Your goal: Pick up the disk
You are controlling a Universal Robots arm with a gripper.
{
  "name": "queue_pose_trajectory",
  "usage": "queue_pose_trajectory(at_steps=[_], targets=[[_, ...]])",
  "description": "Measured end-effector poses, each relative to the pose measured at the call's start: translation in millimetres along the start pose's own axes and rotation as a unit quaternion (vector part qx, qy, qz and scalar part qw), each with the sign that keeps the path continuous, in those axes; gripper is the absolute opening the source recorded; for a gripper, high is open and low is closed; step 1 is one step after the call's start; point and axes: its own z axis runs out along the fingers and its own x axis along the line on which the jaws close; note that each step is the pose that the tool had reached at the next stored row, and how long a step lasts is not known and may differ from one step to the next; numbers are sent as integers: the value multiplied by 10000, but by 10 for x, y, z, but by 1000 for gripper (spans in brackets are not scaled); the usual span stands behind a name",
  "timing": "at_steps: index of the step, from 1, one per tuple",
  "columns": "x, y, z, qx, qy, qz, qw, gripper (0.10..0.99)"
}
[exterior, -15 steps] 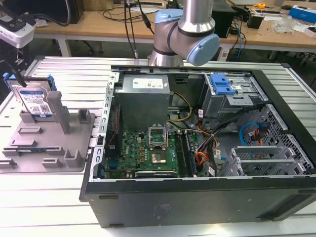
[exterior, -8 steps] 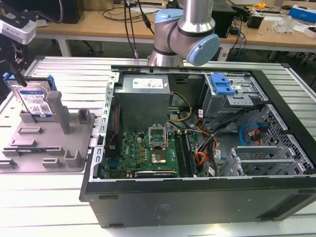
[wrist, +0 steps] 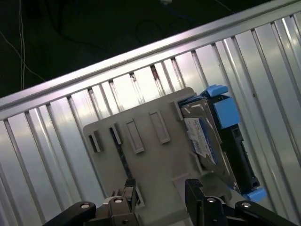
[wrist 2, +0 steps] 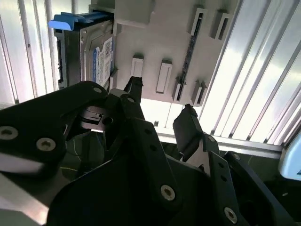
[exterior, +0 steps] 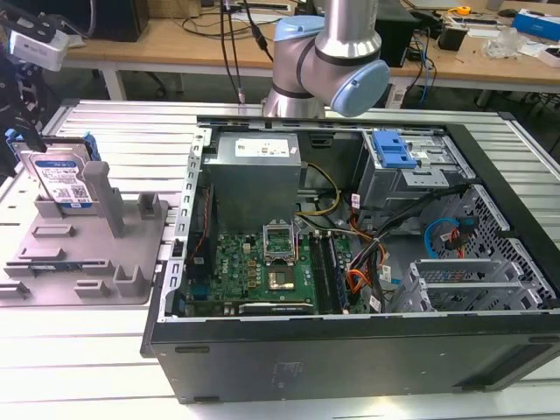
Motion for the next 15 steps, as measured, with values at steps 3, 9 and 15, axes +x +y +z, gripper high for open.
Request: queue_pose_trajectory(at_steps=[3, 9, 15], targets=[[-1, -1, 3, -4, 7, -319, 9995, 541], [-3, -9, 10, -12, 20, -969, 9953, 541], [-5, -13, 11, -13, 22, -1060, 9944, 541]])
